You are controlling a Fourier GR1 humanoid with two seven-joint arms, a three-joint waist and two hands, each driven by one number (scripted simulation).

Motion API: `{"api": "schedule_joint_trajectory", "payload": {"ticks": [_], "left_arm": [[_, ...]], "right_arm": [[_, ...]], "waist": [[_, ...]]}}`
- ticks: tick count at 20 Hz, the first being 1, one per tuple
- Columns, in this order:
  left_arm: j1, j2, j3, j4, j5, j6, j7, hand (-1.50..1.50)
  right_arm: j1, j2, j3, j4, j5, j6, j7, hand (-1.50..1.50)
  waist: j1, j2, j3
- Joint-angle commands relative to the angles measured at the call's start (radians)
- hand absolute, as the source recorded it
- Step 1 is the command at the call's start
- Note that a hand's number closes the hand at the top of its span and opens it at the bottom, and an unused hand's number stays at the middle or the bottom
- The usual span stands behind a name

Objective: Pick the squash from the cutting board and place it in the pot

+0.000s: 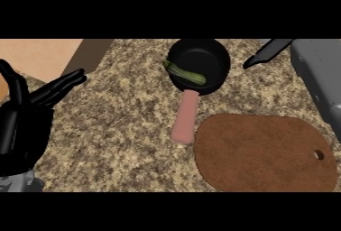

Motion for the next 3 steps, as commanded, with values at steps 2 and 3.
{"api": "schedule_joint_trajectory", "payload": {"ticks": [2,3], "left_arm": [[0.027,-0.004,0.005,0.125,-0.005,0.021,0.068,0.00],[0.022,-0.012,0.006,0.135,0.003,0.021,0.065,0.00]], "right_arm": [[-0.007,-0.028,-0.002,0.023,-0.002,0.092,-0.059,-1.50],[-0.004,-0.040,0.000,0.017,0.000,0.104,-0.071,-1.50]], "waist": [[0.015,0.026,-0.016],[0.005,0.027,-0.016]]}}
